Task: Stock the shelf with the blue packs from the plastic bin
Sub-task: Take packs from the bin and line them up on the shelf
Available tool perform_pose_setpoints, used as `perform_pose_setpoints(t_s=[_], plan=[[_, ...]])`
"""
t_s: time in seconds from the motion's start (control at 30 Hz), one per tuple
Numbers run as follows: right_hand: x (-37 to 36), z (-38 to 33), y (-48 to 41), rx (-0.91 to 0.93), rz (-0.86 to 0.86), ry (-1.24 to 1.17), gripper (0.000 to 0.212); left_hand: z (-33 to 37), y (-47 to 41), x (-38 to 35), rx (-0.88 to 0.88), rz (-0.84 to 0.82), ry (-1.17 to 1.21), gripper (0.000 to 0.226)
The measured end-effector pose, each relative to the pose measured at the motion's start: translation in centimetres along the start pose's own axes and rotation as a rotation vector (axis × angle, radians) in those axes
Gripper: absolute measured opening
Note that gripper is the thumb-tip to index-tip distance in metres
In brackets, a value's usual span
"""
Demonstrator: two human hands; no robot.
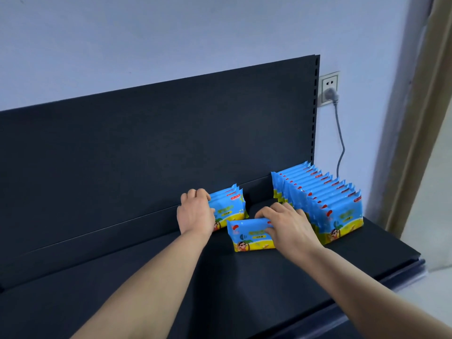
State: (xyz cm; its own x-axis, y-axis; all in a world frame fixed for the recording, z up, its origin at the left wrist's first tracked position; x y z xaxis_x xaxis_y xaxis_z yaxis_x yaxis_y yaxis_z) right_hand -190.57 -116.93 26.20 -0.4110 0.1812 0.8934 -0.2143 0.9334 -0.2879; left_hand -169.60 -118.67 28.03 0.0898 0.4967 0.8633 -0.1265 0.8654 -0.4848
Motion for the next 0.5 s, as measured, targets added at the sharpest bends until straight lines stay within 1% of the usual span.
perform_pose_setpoints(t_s=[0.1, 0.23, 0.37, 0.5], plan=[[-0.2, -0.5, -0.7, 0.029, 0.008, 0.035, 0.034, -0.4, 0.5, 0.4, 0.020, 0.032, 0.021, 0.026], [-1.0, -2.1, -2.1, 0.078, 0.022, 0.085, 0.038, -3.1, 1.9, 1.0, 0.116, 0.064, 0.066, 0.017], [-2.3, -3.9, -4.1, 0.104, 0.028, 0.121, 0.046, -6.0, 3.9, 0.6, 0.233, -0.044, 0.092, 0.029], [-3.4, -5.2, -5.7, 0.124, 0.059, 0.178, 0.048, -6.7, 5.1, -0.4, 0.293, -0.212, 0.082, 0.037]])
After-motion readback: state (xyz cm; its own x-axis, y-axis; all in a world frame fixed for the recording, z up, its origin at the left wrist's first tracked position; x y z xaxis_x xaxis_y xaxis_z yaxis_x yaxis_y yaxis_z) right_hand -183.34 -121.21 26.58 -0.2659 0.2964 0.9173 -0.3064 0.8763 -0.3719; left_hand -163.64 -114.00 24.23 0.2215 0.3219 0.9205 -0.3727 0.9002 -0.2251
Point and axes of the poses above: each hand's wrist, its own y-axis away from the middle knuckle, its own x-axis out of the back of the hand, z = x × y, the point moved 6 cm from there along -y, towards the middle knuckle, and after that the axes turned 12 degrees about -x, right-handed, at the moved point
